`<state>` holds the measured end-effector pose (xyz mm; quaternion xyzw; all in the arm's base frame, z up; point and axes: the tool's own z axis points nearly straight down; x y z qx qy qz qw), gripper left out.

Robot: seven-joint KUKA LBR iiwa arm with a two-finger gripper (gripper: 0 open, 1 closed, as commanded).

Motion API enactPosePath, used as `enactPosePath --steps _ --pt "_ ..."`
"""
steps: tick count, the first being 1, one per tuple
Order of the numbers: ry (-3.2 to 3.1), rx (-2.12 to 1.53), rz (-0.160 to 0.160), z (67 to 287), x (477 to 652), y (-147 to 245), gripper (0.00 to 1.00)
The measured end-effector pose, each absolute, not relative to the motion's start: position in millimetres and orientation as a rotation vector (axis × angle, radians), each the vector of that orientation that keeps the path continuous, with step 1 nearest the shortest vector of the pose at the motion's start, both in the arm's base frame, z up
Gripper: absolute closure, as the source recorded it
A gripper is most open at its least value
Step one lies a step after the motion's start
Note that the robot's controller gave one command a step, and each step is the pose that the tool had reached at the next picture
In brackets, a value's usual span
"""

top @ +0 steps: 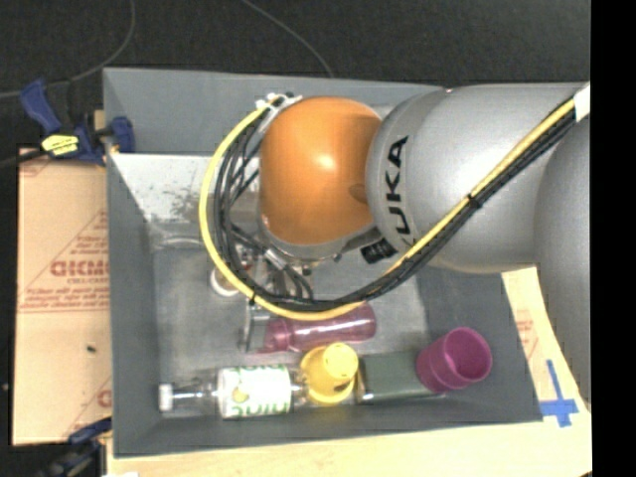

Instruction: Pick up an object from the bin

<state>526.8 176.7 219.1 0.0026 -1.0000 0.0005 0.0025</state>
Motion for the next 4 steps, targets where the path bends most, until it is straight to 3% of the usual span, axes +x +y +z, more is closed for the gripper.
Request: enactPosePath --steps 1,2,3,4 --pt "-3.146 -0.127 -0.005 213.7 555.9 122.9 0.0" --pt "-3.111 0.454 -0.001 173.5 548.1 124.3 0.0" --pt "-3.099 0.546 -0.004 155.8 560.1 110.8 0.0" --pt "-3.102 0.532 -0.001 118.2 563.6 87.1 0.0"
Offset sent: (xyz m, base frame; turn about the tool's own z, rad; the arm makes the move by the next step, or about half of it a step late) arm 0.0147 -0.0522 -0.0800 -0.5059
